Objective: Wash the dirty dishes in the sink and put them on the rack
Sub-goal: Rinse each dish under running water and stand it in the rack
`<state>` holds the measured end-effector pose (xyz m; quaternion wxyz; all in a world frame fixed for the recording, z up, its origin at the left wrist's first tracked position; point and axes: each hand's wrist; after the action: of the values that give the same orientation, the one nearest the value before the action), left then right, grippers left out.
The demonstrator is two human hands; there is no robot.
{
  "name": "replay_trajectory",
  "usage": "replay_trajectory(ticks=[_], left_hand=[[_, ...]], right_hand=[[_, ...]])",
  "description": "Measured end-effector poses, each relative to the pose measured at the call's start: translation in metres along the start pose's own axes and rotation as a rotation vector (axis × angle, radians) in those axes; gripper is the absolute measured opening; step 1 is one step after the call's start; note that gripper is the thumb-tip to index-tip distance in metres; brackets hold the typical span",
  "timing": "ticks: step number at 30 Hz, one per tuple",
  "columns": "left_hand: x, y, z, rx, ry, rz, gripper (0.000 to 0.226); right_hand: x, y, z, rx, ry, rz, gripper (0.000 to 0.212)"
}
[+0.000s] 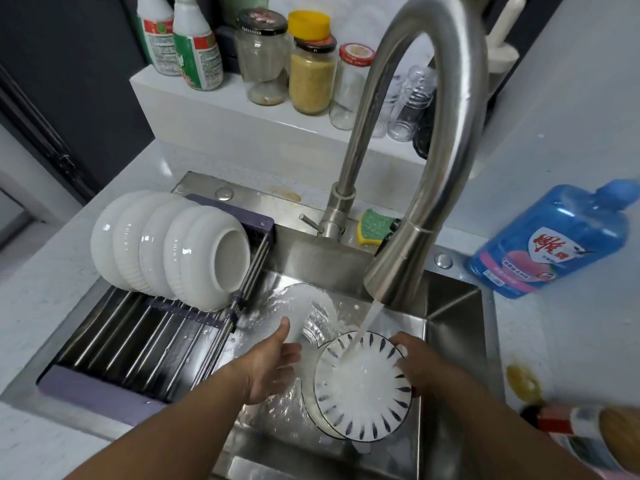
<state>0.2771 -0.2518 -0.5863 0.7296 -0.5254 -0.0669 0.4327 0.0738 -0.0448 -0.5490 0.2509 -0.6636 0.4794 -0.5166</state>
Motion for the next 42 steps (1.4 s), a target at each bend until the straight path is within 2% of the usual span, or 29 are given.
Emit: replay_trajectory(ticks=[6,10,13,18,22,25,31,34,37,39,42], left_hand=[[-0.008,-0.027,0.015,0.029,0.003,0.035,0.055],[-0.013,-0.052,0.017,0.134,0.015,0.045,0.059],[-0.02,-0.076,0.019,0.179,0.035,0.067,0.046],[-0.027,-0.105,0.021,0.248,0.032,0.147,0.036],[-0.025,-0.114,0.026,0.197,0.014,0.271,0.034],[-0.02,-0.117,0.035,0.166,-0.058,0.37,0.028],[-0.008,-0.113,0.048,0.131,-0.217,0.415,0.031],[-0.002,-0.114,0.059,0.098,-0.151,0.419,0.042],[-0.003,-0.117,0.067,0.042,0.024,0.462,0.055],[-0.006,-0.12,0.068,-0.014,0.094,0.512,0.05],[-0.013,-0.124,0.064,-0.096,0.107,0.561,0.033]], right_hand=[[0.027,-0.033,0.004,0.042,0.112,-0.03,0.032],[0.04,-0.054,0.01,0.068,0.181,-0.009,0.032],[0.055,-0.074,0.011,0.097,0.229,-0.018,0.027],[0.07,-0.094,0.016,0.059,0.306,-0.093,0.035],[0.081,-0.106,0.025,-0.115,0.3,-0.193,0.042],[0.078,-0.094,0.029,-0.266,0.143,-0.29,0.037],[0.091,-0.112,0.048,-0.314,0.22,-0.262,0.017],[0.091,-0.117,0.049,-0.364,0.16,-0.23,0.02],[0.088,-0.115,0.054,-0.324,0.301,-0.198,0.016],[0.085,-0.109,0.059,-0.33,0.335,-0.203,0.018],[0.082,-0.1,0.066,-0.421,0.162,-0.238,0.032]])
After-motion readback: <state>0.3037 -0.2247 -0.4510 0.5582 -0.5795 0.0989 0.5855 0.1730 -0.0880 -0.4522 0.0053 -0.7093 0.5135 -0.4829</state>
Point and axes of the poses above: each hand's wrist, its own y-axis towards the middle knuckle, its own z-axis out of the palm, x = y × z, and after that the axes turned 12 degrees about x, right-handed
